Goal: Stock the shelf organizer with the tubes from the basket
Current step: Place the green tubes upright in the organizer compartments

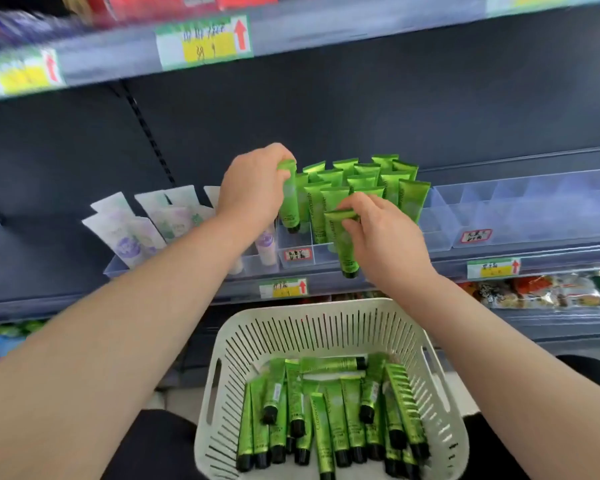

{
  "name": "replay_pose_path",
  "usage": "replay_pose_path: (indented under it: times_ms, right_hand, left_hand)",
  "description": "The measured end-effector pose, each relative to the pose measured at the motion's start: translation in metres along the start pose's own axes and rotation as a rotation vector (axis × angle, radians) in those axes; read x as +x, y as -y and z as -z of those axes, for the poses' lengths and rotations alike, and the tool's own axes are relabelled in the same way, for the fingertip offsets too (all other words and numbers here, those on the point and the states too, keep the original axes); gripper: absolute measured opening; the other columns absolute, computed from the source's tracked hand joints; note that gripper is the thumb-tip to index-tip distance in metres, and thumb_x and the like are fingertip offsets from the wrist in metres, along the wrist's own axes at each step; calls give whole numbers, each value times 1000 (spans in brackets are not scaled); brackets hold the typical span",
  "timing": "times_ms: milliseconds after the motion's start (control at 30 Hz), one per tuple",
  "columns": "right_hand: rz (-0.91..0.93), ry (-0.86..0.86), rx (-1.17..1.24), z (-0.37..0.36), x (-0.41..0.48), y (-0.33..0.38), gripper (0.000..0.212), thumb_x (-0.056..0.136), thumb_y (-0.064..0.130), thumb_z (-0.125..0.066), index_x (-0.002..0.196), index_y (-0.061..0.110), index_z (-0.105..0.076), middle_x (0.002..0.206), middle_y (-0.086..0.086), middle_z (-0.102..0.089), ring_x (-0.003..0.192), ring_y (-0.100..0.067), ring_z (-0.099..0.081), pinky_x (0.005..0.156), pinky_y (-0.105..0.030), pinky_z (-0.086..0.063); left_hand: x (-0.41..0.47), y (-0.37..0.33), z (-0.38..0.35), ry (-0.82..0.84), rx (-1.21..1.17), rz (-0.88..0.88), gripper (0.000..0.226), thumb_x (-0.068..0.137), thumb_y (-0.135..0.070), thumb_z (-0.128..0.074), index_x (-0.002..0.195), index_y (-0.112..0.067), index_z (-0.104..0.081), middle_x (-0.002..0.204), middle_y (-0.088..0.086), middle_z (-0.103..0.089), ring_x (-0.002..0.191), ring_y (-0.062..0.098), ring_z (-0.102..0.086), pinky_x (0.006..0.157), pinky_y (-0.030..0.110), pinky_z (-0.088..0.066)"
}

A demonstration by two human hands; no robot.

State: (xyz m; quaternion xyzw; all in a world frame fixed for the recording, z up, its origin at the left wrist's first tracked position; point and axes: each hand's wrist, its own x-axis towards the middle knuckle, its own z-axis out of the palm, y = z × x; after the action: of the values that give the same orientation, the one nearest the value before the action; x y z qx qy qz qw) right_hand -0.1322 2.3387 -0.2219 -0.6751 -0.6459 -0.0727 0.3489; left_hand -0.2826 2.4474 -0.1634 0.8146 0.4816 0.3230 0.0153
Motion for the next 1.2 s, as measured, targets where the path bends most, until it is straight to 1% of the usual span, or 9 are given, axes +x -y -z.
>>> replay_pose_path:
  times_ms: [67,200,333,500,667,800,933,1067,1200]
  right_hand:
    - [11,-9,10,-1,7,-1,21,95,21,-51,115,19,-58,104,-1,-60,83,-25,-59,61,-37,-49]
    - [36,-30,33,-3,16,-3,19,94,19,-53,112,17,-59,101,0,-60,74,-25,-59,56,-35,-48]
    - [55,-46,44,-2,25,-5,19,92,16,-56,110,16,-61,99,-2,-62,84,-25,-58,62,-34,-45]
    - [53,-49,73,-8,40,4,20,93,16,-54,113,16,-60,103,-1,-60,86,-23,-57,66,-35,-45]
    - [75,-72,85,-19,63,24,21,94,16,-52,113,17,-59,104,-2,-59,85,-26,-58,67,-37,-46]
    - [84,-58,74,-35,78,36,21,94,17,-53,114,16,-60,106,-4,-61,83,-28,-60,70,-38,-46]
    - [83,33,-149,-54,83,37,27,95,22,-50,121,20,-56,112,-1,-63,108,-27,-50,85,-40,-36]
    - [62,97,-272,-67,81,32,29,93,21,-52,122,21,-57,112,0,-65,114,-27,-43,82,-39,-30]
    - [61,113,-294,-71,76,28,30,92,19,-54,121,22,-58,113,-1,-65,114,-27,-43,84,-41,-31]
  left_hand:
    - [14,4,-13,78,97,-9,25,94,-11,-55,115,-22,-63,107,5,-68,99,28,-58,71,30,-38]
    - [33,15,-38,212,232,-63,30,92,-4,-54,117,-19,-61,106,6,-67,97,30,-58,69,31,-35]
    - [41,21,-51,304,315,-96,27,91,-6,-52,114,-18,-59,108,13,-63,95,35,-58,67,34,-36]
    - [36,26,-39,204,228,-51,30,89,1,-50,110,-19,-59,106,8,-64,96,32,-58,71,37,-46]
    - [8,29,-7,61,180,-17,31,91,1,-49,115,-17,-59,110,3,-61,104,26,-51,74,36,-38]
    - [-19,37,7,61,127,31,36,95,-1,-48,124,-19,-57,121,1,-58,110,23,-51,80,41,-48]
    - [-30,47,9,63,119,4,39,91,4,-53,123,-18,-58,122,0,-61,113,20,-50,86,39,-47]
    - [-34,51,8,71,114,-2,35,91,1,-56,119,-20,-59,120,-2,-61,110,18,-50,83,38,-48]
    - [-36,49,3,104,110,-23,36,90,0,-57,120,-20,-57,122,-1,-60,113,19,-49,84,33,-42]
